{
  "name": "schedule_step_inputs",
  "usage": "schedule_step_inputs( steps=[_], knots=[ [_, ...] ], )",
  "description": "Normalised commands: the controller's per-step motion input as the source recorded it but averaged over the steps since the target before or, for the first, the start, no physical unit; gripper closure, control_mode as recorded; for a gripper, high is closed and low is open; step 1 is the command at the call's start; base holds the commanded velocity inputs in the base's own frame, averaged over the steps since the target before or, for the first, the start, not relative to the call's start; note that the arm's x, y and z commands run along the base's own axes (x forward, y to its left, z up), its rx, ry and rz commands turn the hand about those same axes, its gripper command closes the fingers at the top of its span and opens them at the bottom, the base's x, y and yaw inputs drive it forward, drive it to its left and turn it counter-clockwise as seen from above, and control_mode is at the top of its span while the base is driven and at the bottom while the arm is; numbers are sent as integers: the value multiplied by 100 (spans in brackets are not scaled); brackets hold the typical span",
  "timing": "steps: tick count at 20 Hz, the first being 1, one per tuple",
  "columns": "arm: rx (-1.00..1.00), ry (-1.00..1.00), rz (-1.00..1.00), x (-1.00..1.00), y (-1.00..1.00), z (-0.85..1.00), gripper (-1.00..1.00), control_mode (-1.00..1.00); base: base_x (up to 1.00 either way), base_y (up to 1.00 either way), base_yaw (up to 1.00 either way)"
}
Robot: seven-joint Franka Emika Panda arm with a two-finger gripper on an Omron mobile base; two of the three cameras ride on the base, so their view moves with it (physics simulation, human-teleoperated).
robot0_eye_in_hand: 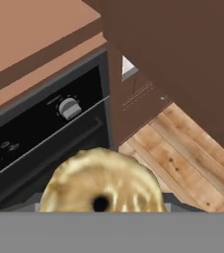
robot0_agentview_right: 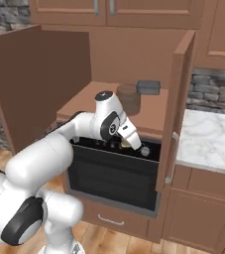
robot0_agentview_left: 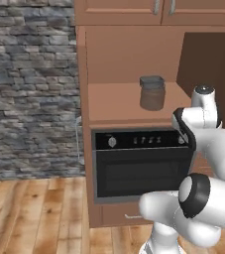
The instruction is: Pick the candle and jar from the dining table and place them in the open cabinet. Close the cabinet after placing the objects.
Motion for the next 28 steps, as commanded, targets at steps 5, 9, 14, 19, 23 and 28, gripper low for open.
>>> schedule_step_inputs(
  steps=[5, 9, 14, 19, 23, 28],
  knots=[
    [0, 0, 0, 0, 0, 0, 100, 100, 35, 22, -26],
    [0, 0, 0, 0, 0, 0, 100, 100, 47, 21, -20],
    [0, 0, 0, 0, 0, 0, 100, 100, 41, 16, -13],
    [0, 0, 0, 0, 0, 0, 100, 100, 19, 10, -6],
    [0, 0, 0, 0, 0, 0, 100, 100, 13, 26, -3],
    [0, 0, 0, 0, 0, 0, 100, 100, 5, 19, -1]
  ],
)
